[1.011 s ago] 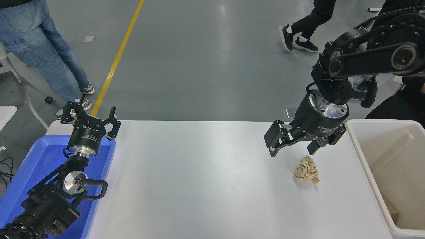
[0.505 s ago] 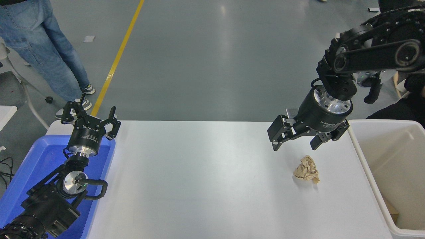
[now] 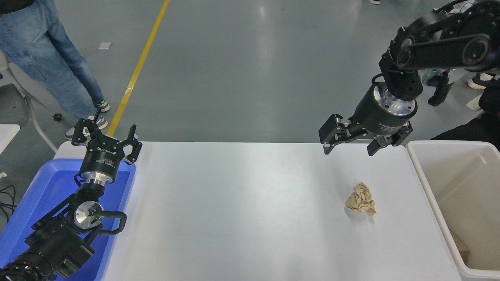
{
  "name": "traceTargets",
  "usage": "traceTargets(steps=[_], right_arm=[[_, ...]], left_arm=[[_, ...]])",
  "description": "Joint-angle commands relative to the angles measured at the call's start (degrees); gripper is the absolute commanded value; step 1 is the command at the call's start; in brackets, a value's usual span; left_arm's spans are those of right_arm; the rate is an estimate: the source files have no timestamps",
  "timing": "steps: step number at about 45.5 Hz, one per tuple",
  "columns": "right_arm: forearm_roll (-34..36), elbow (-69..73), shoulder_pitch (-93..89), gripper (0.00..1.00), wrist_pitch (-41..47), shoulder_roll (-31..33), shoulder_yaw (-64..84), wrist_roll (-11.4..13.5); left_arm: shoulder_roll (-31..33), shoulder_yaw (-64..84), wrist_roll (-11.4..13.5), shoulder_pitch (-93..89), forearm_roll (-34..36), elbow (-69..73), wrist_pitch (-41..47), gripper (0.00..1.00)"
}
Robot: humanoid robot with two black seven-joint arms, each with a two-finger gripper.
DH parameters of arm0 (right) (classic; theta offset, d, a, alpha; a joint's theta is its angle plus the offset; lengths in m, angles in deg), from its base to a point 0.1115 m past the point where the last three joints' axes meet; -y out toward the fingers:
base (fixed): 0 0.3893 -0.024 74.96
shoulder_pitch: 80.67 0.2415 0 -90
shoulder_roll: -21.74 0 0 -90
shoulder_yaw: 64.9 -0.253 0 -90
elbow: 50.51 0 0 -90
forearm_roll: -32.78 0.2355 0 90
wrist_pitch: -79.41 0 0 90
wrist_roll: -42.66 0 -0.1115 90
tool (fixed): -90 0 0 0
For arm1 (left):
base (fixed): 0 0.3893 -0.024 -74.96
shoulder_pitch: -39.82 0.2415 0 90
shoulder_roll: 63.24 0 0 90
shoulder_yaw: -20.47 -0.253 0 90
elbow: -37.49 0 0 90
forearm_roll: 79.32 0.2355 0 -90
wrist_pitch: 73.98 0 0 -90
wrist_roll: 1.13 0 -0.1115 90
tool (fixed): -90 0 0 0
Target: Pick up paper ball place in dustbin
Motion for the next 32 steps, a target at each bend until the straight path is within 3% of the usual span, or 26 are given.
traceTargets(steps=[1, 18, 32], right_arm=[[-2.4, -10.3, -11.9, 1.0, -6.4, -1.6, 0.5, 0.1], [-5.1, -24.8, -30.0, 1.0, -15.8, -1.9, 0.7, 0.1], [-5.8, -26.4, -39.0, 1.0, -23.2, -1.7, 0.7, 0.1]], left_arm=[[0.0, 0.0, 0.1, 0.1, 0.0, 0.0, 0.0, 0.98], [0.0, 0.0, 0.1, 0.0, 0.0, 0.0, 0.0, 0.98], [0.0, 0.0, 0.1, 0.1, 0.0, 0.0, 0.0, 0.98]])
